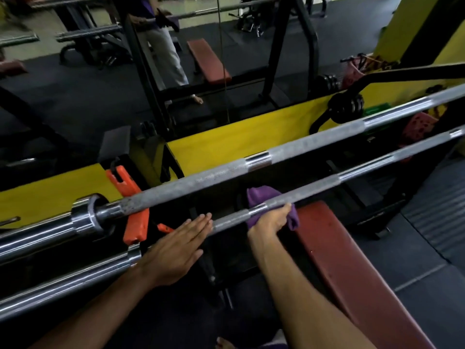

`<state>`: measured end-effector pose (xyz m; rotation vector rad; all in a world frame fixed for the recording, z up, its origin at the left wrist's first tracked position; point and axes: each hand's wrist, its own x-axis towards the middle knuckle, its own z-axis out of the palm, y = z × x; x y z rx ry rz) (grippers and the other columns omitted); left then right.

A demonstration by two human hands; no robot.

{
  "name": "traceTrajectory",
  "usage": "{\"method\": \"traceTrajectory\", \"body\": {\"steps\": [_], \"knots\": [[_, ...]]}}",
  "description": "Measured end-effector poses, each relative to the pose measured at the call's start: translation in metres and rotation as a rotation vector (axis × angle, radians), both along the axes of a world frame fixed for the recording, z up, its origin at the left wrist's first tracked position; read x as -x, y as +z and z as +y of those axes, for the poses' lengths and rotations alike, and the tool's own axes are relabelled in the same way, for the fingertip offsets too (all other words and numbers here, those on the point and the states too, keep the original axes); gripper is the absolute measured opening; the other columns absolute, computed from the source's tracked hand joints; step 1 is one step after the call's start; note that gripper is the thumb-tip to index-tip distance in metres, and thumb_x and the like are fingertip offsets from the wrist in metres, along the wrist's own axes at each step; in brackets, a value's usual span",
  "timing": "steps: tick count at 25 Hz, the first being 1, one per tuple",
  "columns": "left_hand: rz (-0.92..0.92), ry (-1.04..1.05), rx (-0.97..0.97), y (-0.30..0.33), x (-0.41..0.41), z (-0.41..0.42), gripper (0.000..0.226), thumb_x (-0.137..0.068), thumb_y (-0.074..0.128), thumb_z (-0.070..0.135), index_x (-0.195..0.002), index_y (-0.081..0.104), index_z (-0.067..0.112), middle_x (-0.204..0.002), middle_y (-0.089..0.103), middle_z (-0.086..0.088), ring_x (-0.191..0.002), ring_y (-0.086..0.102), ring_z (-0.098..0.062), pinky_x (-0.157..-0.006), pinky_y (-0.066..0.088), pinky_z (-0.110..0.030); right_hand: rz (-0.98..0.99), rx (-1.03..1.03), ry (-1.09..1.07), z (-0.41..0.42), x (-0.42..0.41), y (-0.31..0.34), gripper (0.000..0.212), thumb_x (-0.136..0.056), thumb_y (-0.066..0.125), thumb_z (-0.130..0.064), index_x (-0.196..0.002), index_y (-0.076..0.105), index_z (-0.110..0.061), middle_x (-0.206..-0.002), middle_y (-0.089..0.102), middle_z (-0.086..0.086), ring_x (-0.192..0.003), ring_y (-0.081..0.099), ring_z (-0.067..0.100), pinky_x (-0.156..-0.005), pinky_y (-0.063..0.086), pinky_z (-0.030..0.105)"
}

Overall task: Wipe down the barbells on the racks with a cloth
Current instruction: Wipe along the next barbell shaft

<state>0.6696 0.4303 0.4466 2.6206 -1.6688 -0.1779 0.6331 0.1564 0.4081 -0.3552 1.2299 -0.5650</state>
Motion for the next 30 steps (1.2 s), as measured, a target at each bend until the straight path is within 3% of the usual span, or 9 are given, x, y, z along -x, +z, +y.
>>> {"method": "traceTrajectory", "body": {"steps": [6, 8, 10, 15, 16, 17, 22, 26, 30], "knots": [[-0.015, -0.029, -0.021, -0.002, -0.002, 0.002, 0.07, -0.106, 0.031, 0.04, -0.162, -0.003, 0.015, -0.169, -0.012, 0.0, -0.155, -0.01, -0.011, -0.125, 0.002, -0.035, -0.068, 0.098, -0.131, -0.032, 0.018, 0.08, 0.047, -0.103, 0.037, -0.052, -0.116, 0.06, -0.013, -0.115, 0.064, 0.009, -0.096, 0.063, 0.026, -0.074, 0.049, 0.019], [-0.009, -0.036, -0.007, -0.002, -0.002, 0.001, 0.069, -0.106, 0.03, 0.04, -0.161, -0.004, 0.015, -0.169, -0.013, 0.001, -0.155, -0.012, -0.01, -0.124, 0.001, -0.034, 0.015, 0.108, -0.084, -0.061, 0.027, 0.097, 0.054, -0.105, 0.029, -0.052, -0.134, 0.052, -0.014, -0.118, 0.053, 0.005, -0.099, 0.05, 0.023, -0.084, 0.036, 0.025], [-0.023, -0.025, 0.016, -0.003, -0.001, 0.002, 0.068, -0.106, 0.031, 0.039, -0.162, 0.0, 0.015, -0.17, -0.008, 0.0, -0.155, -0.009, -0.01, -0.124, 0.002, -0.034, 0.072, 0.218, -0.01, -0.059, 0.041, 0.133, 0.045, -0.108, 0.017, -0.05, -0.124, 0.048, -0.021, -0.105, 0.048, 0.005, -0.091, 0.049, 0.023, -0.09, 0.038, 0.033], [-0.004, -0.018, 0.026, -0.004, 0.0, 0.002, 0.067, -0.106, 0.027, 0.04, -0.162, -0.003, 0.017, -0.169, -0.01, 0.001, -0.155, -0.011, -0.009, -0.124, 0.001, -0.034, 0.189, 0.207, -0.032, -0.04, 0.037, 0.135, 0.038, -0.109, 0.033, -0.043, -0.119, 0.054, -0.013, -0.091, 0.057, 0.01, -0.072, 0.049, 0.023, -0.066, 0.037, 0.038], [-0.005, -0.015, 0.027, -0.003, 0.0, 0.002, 0.067, -0.106, 0.027, 0.04, -0.162, -0.004, 0.017, -0.169, -0.011, 0.002, -0.155, -0.012, -0.009, -0.124, 0.001, -0.034, 0.162, 0.199, -0.017, -0.034, 0.03, 0.124, 0.042, -0.109, 0.033, -0.044, -0.116, 0.056, -0.01, -0.09, 0.059, 0.01, -0.069, 0.053, 0.021, -0.071, 0.049, 0.036], [-0.007, -0.012, 0.026, -0.003, 0.0, 0.002, 0.068, -0.106, 0.027, 0.04, -0.162, -0.005, 0.018, -0.169, -0.012, 0.003, -0.154, -0.013, -0.008, -0.124, 0.0, -0.034, 0.139, 0.214, -0.034, -0.026, 0.026, 0.108, 0.051, -0.108, 0.032, -0.047, -0.122, 0.058, -0.005, -0.096, 0.061, 0.011, -0.071, 0.059, 0.022, -0.078, 0.059, 0.044], [-0.01, -0.023, 0.02, -0.003, 0.001, 0.003, 0.07, -0.106, 0.03, 0.041, -0.161, -0.006, 0.018, -0.169, -0.014, 0.003, -0.155, -0.012, -0.009, -0.124, 0.001, -0.034, 0.141, 0.136, 0.043, 0.01, 0.014, 0.071, 0.065, -0.106, 0.033, -0.051, -0.143, 0.046, 0.0, -0.125, 0.059, 0.013, -0.106, 0.066, 0.035, -0.07, 0.057, 0.037], [-0.048, -0.01, 0.011, -0.005, 0.0, 0.002, 0.071, -0.105, 0.031, 0.044, -0.162, -0.003, 0.017, -0.169, -0.012, 0.001, -0.155, -0.009, -0.01, -0.124, 0.003, -0.034, 0.253, 0.304, -0.016, -0.078, 0.022, 0.071, 0.064, -0.107, 0.031, -0.05, -0.144, 0.045, 0.0, -0.138, 0.056, 0.015, -0.116, 0.061, 0.033, -0.091, 0.051, 0.042], [-0.056, -0.002, 0.019, -0.007, 0.001, 0.002, 0.072, -0.105, 0.033, 0.043, -0.162, -0.003, 0.017, -0.17, -0.011, 0.002, -0.155, -0.006, -0.01, -0.124, 0.0, -0.032, 0.376, 0.398, 0.014, -0.159, 0.025, 0.046, 0.052, -0.105, 0.036, -0.048, -0.132, 0.048, -0.006, -0.126, 0.063, 0.015, -0.102, 0.069, 0.034, -0.077, 0.059, 0.046]]}}
